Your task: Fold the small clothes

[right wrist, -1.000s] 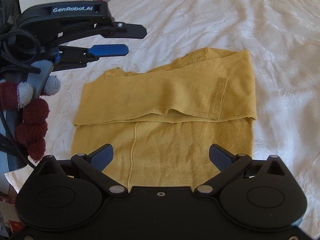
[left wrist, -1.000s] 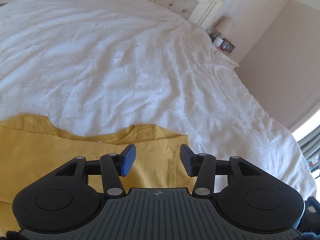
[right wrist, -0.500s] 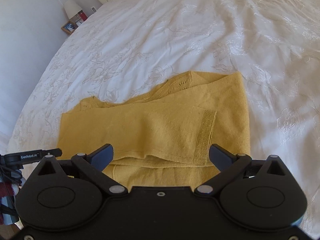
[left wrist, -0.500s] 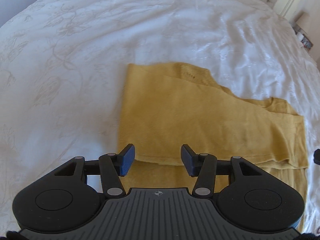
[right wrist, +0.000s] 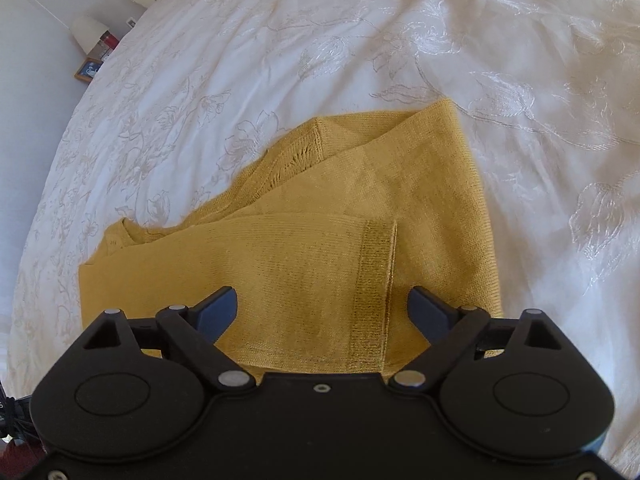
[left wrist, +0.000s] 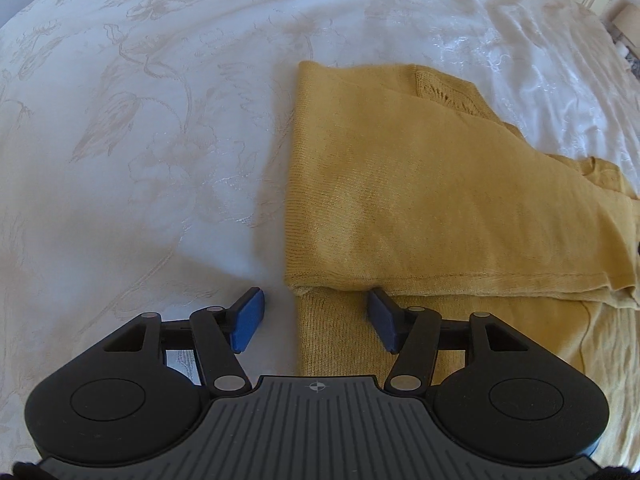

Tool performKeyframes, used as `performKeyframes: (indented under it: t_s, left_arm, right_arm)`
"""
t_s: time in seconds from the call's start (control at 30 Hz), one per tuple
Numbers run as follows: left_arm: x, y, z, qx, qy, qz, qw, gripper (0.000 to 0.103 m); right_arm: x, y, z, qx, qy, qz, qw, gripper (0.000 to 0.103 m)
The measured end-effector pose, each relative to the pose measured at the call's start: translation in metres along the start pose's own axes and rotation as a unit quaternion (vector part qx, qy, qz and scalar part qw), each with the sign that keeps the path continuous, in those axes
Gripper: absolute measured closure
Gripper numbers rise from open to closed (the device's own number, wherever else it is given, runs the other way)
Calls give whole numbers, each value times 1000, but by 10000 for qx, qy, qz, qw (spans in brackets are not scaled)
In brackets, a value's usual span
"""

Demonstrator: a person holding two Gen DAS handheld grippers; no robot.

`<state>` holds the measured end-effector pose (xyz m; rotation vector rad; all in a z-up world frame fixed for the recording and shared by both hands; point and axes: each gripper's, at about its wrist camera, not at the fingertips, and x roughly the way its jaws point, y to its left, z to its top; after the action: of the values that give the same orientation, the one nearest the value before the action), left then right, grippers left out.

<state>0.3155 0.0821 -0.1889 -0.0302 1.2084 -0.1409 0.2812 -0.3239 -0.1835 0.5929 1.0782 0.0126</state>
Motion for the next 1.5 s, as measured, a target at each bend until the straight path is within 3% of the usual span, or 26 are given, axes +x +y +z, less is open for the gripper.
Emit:
performKeyframes:
  t_s: [0.1, 0.17, 0.2, 0.27, 0.37, 0.5, 0.7, 0.87, 0.9, 0.97, 1.1, 1.23, 1.5]
  left_arm:
    - [-3, 2, -4, 14, -26, -20, 10000, 45]
    - [-1, 0, -4, 3, -32, -18, 10000, 44]
    - [-1, -1, -4, -10, -34, -13, 10000, 44]
    - [0, -2, -3, -2, -28, 0, 10000, 43]
    - [-1, -3, -3, 52, -24, -7, 10000, 39]
    - [-1, -6, -4, 99, -40, 7, 9999, 38]
    - [-7, -7, -3, 144, 10, 29, 9999, 38]
    - [-33, -9, -4, 269, -221, 54, 9994, 38]
    - [-40, -10, -3, 299, -315, 49, 9990, 38]
    - [-49, -14, 1, 386, -487, 80, 9980, 38]
    - [-47, -22, 18, 380, -678, 105, 9969, 38]
    - [-28, -28, 37, 297, -735, 184, 9967, 38]
    - [17, -26, 52, 398, -461, 580, 9965, 36]
  right_arm:
    - [5, -2, 1, 77, 57, 21, 10000, 26]
    - [7, -1, 2, 55, 122, -56, 9999, 48]
    - [9, 1, 4, -5, 144, -120, 9998, 54]
    - [4, 5, 6, -131, 128, -92, 9998, 81]
    - [-21, 20, 12, -457, -54, 240, 9987, 87]
    - [-53, 32, 25, -1027, -408, 52, 9939, 87]
    - [-15, 4, 32, -1098, -52, -818, 9906, 85]
    - [-17, -1, 28, -950, -145, -721, 9928, 80]
    - [-19, 1, 26, -948, -186, -643, 9933, 78]
    - [-19, 4, 22, -1004, -185, -616, 9929, 60]
    - [-16, 16, 15, -1075, -224, -585, 9922, 54]
    - [-10, 32, 10, -1327, -277, -557, 9892, 35]
    - [20, 26, 8, -1570, 8, -1102, 9814, 23]
